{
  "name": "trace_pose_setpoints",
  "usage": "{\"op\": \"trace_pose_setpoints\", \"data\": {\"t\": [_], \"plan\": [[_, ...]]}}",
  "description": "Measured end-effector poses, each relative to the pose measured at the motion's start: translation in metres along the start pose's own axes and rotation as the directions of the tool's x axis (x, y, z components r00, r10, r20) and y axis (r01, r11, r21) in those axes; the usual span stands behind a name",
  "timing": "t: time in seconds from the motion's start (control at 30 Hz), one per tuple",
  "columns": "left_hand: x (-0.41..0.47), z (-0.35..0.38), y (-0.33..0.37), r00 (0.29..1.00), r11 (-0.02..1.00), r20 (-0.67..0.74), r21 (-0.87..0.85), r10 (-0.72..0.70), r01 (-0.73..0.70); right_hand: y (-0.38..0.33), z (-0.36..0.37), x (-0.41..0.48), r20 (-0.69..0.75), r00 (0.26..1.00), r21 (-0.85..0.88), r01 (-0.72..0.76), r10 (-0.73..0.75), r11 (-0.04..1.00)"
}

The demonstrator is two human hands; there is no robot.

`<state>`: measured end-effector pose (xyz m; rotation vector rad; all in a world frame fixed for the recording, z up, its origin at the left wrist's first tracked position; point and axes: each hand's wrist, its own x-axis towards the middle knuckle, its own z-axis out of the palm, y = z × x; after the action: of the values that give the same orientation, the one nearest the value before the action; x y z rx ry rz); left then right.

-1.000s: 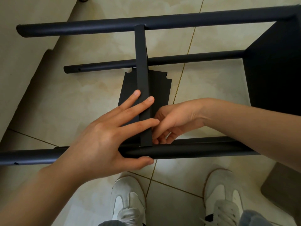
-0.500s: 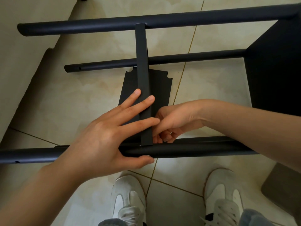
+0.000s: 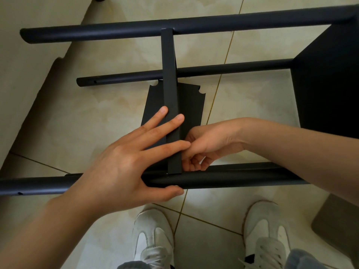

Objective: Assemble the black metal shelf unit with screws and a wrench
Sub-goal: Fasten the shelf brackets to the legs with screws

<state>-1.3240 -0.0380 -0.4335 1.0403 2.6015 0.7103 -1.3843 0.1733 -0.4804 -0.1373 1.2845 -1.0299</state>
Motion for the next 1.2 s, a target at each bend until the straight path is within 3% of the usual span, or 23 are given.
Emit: {"op": "trace_pose_setpoints", "data": {"t": [0.17,0.37,0.57,0.77,0.97,1.13,1.2], "plan": [[0.0003,-0.0001,-0.0001,1.0,1.0,0.004,0.003,0.0,0.0,0.0013,0.0002,0.0004,0.053,0.997,0.123,0.056,-0.063,0.991],[-0.0002,-0.0004,0.0007,1.0,1.0,0.002,-0.006,-0.004,0.004,0.0016,-0.0007,0.0017,0.025,1.0,-0.01,0.019,-0.019,1.0],[0.0003,-0.0006,0.0009,1.0,1.0,0.005,-0.006,-0.005,0.005,0.0044,-0.0017,0.0018,0.076,0.995,0.135,0.058,-0.069,0.989],[0.0,-0.0008,0.0019,1.0,1.0,0.002,-0.009,-0.009,0.009,0.0042,-0.0002,0.0035,0.0,1.0,-0.029,0.017,-0.017,0.999],[0.0012,-0.0008,0.0027,1.0,1.0,0.001,-0.006,-0.004,0.004,0.0061,-0.0007,0.0007,0.045,0.996,0.092,0.077,-0.081,0.993],[0.0008,-0.0009,0.0021,1.0,1.0,-0.004,-0.011,-0.006,0.006,0.006,0.0016,0.0036,0.014,0.998,-0.02,0.055,-0.055,0.998],[0.0009,-0.001,0.002,1.0,1.0,-0.003,-0.013,-0.006,0.006,0.0058,0.0006,0.003,0.012,0.998,0.015,0.059,-0.059,0.998]]}}
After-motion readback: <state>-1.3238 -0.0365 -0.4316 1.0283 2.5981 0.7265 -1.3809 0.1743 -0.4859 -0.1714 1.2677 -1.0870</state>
